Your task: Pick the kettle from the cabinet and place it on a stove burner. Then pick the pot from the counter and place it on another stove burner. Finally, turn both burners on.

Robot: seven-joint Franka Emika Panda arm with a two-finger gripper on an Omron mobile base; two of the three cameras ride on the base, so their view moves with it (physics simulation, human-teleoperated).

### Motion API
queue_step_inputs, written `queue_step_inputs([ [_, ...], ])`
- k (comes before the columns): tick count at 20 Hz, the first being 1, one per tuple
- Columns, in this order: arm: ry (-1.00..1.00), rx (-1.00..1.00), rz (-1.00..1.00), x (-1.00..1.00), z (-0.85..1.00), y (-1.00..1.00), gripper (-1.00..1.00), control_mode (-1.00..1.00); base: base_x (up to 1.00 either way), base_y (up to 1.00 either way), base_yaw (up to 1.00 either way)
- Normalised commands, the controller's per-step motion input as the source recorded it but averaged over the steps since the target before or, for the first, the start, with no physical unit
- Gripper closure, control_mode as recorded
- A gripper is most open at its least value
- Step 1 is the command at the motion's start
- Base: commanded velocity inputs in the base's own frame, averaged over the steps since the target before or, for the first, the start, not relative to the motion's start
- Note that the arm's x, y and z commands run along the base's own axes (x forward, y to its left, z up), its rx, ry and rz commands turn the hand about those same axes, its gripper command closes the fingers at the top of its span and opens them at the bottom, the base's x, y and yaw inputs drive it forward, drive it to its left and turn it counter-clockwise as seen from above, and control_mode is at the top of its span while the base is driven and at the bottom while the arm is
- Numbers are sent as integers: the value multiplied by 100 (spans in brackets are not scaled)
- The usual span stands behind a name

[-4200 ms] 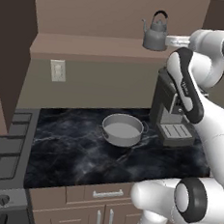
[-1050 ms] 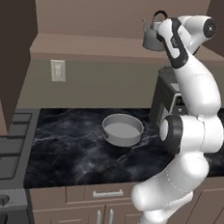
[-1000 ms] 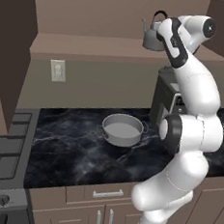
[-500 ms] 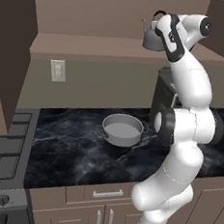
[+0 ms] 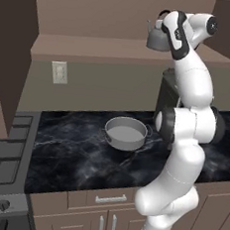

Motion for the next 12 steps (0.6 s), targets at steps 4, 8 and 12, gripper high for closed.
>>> queue_step_inputs([
  [4,-1,0,2,2,0,0,100,-100,0,0,0],
  [8,0,0,1,1,0,0,100,-100,0,0,0],
  [12,0,0,1,0,0,0,100,-100,0,0,0],
])
